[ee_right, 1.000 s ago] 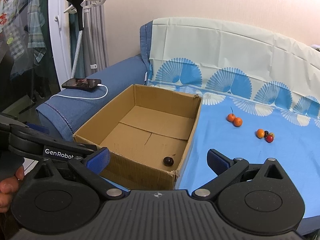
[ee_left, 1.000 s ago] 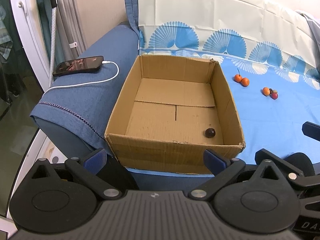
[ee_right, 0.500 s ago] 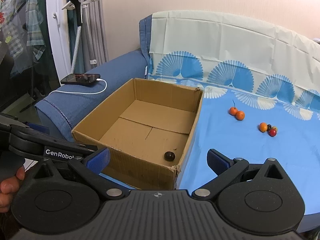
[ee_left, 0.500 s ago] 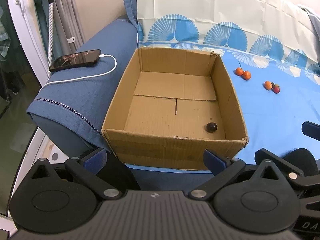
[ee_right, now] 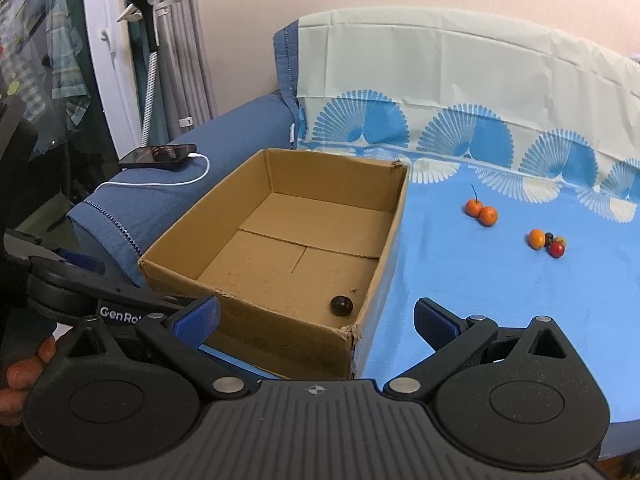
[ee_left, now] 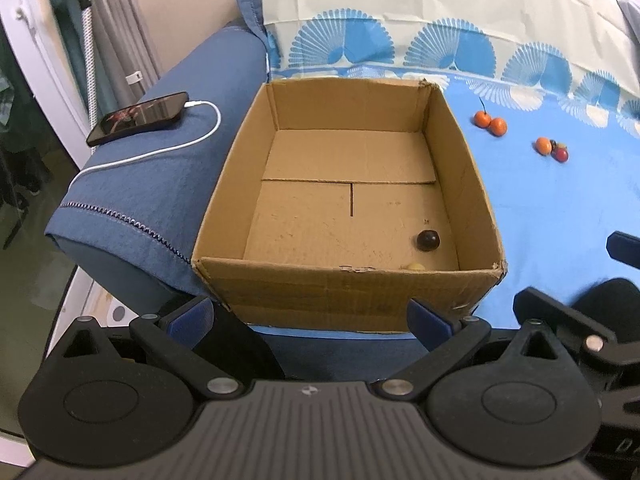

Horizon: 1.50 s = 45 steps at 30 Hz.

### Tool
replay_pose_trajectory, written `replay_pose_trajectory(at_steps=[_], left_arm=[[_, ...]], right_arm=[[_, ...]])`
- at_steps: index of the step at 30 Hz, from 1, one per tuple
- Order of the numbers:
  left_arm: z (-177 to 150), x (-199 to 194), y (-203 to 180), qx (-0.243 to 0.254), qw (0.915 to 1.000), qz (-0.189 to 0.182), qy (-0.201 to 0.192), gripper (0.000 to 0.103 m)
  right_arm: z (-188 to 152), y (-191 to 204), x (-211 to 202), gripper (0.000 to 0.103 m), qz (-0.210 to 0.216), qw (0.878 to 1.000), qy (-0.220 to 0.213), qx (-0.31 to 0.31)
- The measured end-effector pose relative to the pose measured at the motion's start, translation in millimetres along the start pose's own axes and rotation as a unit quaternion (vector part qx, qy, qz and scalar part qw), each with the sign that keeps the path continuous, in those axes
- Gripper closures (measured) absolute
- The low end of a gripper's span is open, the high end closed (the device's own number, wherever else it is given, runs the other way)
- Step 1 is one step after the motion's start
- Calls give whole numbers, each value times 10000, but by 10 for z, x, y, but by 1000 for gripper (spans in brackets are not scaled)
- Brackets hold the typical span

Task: Organize fruits
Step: 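Lift both open tools out of the box, then grasp the orange mandarin with the left tool while the right tool grasps the red tomato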

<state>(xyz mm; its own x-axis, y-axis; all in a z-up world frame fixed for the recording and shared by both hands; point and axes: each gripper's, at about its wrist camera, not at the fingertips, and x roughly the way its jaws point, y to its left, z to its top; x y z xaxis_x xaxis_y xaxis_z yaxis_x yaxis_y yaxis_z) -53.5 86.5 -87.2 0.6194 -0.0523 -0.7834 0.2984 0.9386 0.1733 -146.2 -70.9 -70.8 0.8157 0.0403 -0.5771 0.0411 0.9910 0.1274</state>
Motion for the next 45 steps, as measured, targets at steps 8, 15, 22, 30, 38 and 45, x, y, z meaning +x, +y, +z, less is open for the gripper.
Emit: replay_pose_trajectory(at_steps=[8,15,22,30,38,45], left_arm=[[161,39,-203,279,9996,95,3,0],[469,129,-541,468,9988,-132,-38,0],[1050,372,-1101,517,9964,-671,-37,0],[1860,1107,-1952,647,9931,-973,88,0],[2488,2320,-2837,536,9917,-1106,381,0],[2828,3224,-3305,344,9899,-1171,717,0]], right_arm=[[10,-279,31,1,-130,9988,-142,455],[15,-788,-94,1,-738,9917,-463,948],[35,-1551,25,1,-1584,9749,-585,1454],[82,-2418,664,1,-2274,9530,-571,1921],[92,-3307,1843,1,-3105,9256,-356,2134],[106,-3865,2810,1,-3116,9327,195,1804]])
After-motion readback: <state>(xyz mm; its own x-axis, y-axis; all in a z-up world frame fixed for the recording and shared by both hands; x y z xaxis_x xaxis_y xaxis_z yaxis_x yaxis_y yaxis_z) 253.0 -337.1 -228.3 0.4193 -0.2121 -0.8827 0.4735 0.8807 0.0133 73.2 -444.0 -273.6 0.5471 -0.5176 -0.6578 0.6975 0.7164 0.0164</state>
